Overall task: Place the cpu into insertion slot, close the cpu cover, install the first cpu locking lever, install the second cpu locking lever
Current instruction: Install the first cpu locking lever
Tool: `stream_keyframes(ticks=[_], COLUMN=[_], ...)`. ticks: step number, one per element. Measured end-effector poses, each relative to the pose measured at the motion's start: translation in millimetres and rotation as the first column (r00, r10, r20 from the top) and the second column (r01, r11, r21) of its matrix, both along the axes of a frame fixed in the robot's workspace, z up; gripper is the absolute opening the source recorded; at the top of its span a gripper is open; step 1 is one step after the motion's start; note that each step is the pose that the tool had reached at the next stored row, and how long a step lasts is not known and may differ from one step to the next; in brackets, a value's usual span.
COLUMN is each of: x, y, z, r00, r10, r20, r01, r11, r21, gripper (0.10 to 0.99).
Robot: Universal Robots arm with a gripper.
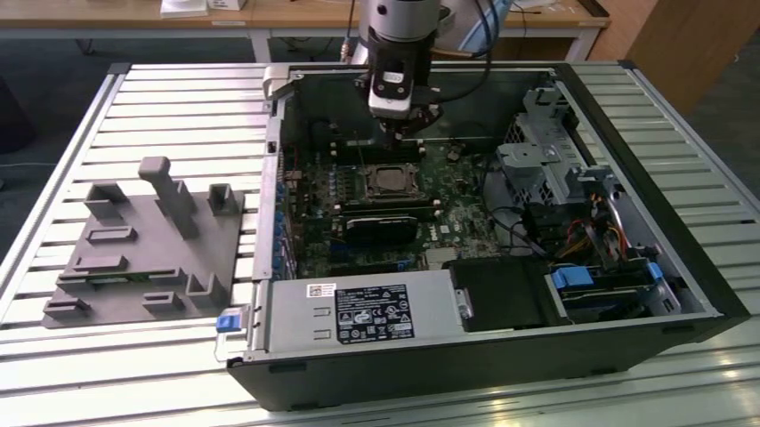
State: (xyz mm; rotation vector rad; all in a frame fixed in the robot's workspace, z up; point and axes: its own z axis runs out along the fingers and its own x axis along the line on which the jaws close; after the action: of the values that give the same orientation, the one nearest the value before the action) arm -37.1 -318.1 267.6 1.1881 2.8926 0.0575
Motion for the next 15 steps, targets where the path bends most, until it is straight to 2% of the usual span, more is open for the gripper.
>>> stream_keyframes(ticks=[4, 7, 11, 15], x=[0.0, 0.0, 0.0, 0.0], y=[0.0, 0.0, 0.0, 0.0], z=[-0.3, -0.5, -0.8, -0.9], r00=[0.9975, 0.9921, 0.9803, 0.9636], r10=[0.071, 0.125, 0.197, 0.267], r20=[-0.0005, -0.0009, -0.0009, -0.0009], r01=[-0.071, -0.125, -0.197, -0.267], r11=[0.9975, 0.9921, 0.9803, 0.9636], r21=[0.0, 0.0, 0.0, 0.0], gripper=[0.106, 0.106, 0.106, 0.106])
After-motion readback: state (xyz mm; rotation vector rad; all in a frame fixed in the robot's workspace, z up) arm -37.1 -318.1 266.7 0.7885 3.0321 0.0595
